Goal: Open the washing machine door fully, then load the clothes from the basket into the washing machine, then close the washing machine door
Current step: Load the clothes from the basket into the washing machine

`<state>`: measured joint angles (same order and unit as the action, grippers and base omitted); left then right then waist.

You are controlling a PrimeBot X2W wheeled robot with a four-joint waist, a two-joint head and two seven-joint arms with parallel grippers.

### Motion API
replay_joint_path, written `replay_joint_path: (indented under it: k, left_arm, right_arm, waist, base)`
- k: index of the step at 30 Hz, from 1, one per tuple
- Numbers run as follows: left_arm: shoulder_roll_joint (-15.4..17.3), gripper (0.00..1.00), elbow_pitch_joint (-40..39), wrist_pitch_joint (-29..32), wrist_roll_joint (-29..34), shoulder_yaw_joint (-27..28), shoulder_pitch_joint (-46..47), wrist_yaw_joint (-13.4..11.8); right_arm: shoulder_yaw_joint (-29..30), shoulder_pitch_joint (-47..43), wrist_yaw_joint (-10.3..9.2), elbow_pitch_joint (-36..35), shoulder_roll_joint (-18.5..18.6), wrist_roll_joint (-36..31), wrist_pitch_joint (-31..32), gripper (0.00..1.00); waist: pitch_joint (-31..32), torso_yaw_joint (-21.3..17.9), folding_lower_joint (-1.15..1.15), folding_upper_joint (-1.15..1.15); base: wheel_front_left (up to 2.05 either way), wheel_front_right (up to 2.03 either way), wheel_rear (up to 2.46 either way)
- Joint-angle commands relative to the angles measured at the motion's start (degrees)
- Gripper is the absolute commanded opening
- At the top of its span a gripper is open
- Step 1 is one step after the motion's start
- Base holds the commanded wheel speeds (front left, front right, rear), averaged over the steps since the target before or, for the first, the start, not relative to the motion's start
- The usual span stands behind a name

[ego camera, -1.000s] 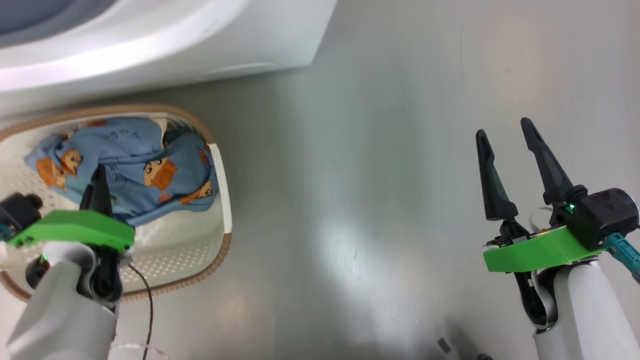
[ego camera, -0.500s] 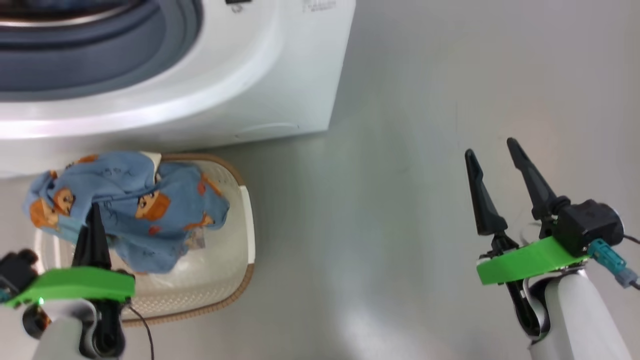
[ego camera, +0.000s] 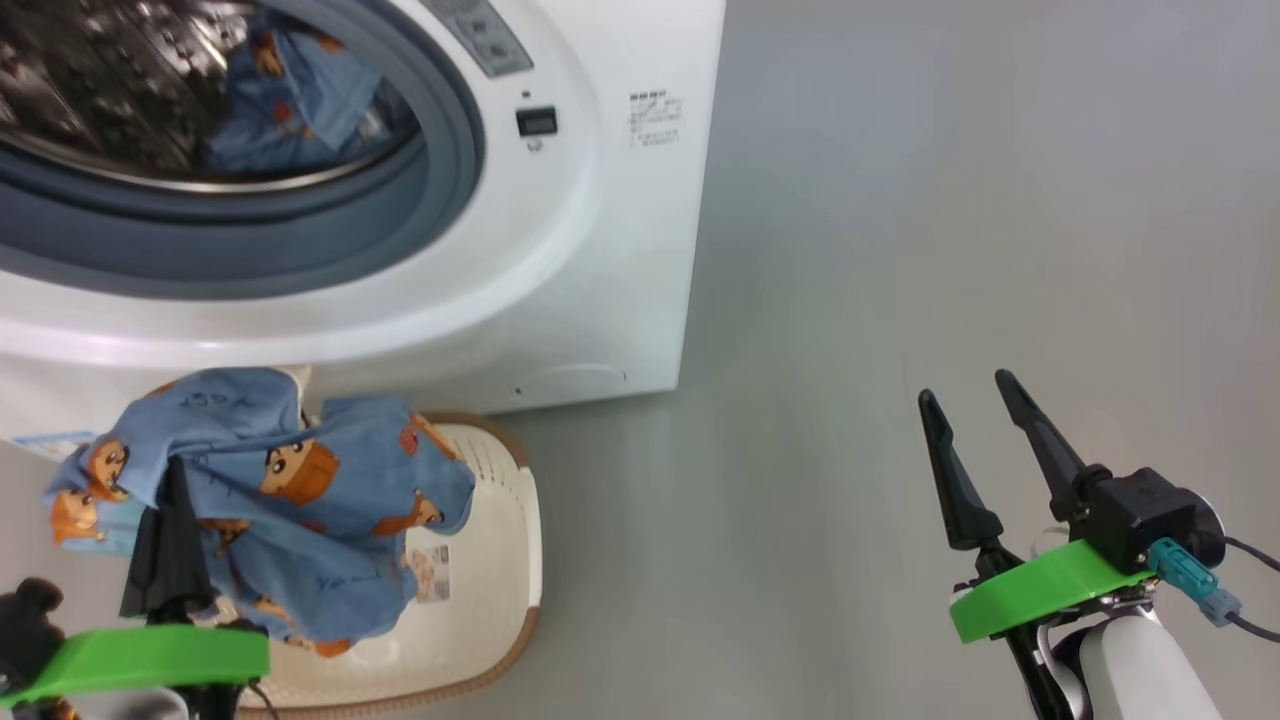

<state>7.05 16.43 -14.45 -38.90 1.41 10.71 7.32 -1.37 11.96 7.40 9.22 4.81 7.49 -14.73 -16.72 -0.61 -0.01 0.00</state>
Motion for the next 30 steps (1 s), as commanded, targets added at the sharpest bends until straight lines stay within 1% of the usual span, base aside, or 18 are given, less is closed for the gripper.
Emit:
replay_joint_path:
  k: [1, 6, 9, 13, 17, 19, 22, 30]
  left_arm:
    - [1.3, 0.00, -3.2, -0.5, 1.8, 2.5, -1.4, 0.2]
    - [0.4, 0.00, -8.9, -0.5, 5.8, 4.4, -5.1, 0.2]
    - [0.2, 0.00, -12.4, -0.5, 9.3, 4.5, -7.0, 0.2]
    - [-0.4, 0.00, -15.6, -0.5, 14.0, 6.0, -9.6, 0.2]
    - [-0.4, 0.00, -17.5, -0.5, 19.8, 6.5, -12.7, -0.4]
    - [-0.7, 0.00, -18.2, -0.5, 21.7, 6.7, -14.4, -0.8]
    - [-1.1, 0.00, -19.0, -0.5, 22.7, 7.1, -15.9, -1.0]
    - [-1.6, 0.00, -21.0, -0.5, 28.0, 6.8, -19.8, -1.8]
  right_arm:
    - [-1.8, -0.9, 0.09, -1.0, 0.1, 0.3, -0.3, 1.00]
    - [-2.0, -2.1, 0.09, -0.7, -0.1, 0.1, -0.3, 1.00]
    - [-1.8, -2.9, 0.09, -0.8, -0.2, 0.0, -0.3, 1.00]
    - [-1.7, -3.8, 0.09, -1.0, -0.5, -0.2, -0.3, 1.00]
    - [-1.8, -4.8, 0.09, -1.2, -0.7, -0.4, -0.3, 1.00]
    - [-1.8, -5.2, 0.09, -1.3, -0.8, -0.4, -0.3, 1.00]
    - [-1.8, -5.7, 0.09, -1.4, -0.9, -0.3, -0.3, 1.00]
    - [-1.3, -7.3, 0.09, -2.8, -1.0, -0.8, 0.4, 1.00]
  waist:
    - [4.8, 0.5, 0.01, 0.00]
    - [8.2, 0.1, 0.01, 0.00]
    - [9.7, 0.1, 0.01, 0.00]
    - [11.7, -0.1, 0.01, 0.00]
    - [13.7, -0.6, 0.01, 0.00]
    - [14.8, -1.0, 0.01, 0.00]
    - [15.6, -1.3, 0.01, 0.00]
    - [16.7, -1.3, 0.01, 0.00]
  base:
    - [0.00, 0.00, 0.00]
    - [0.00, 0.00, 0.00]
    - [0.00, 0.00, 0.00]
    - [0.00, 0.00, 0.00]
    - [0.00, 0.00, 0.00]
    - [0.00, 0.00, 0.00]
    - [0.00, 0.00, 0.00]
    - [0.00, 0.00, 0.00]
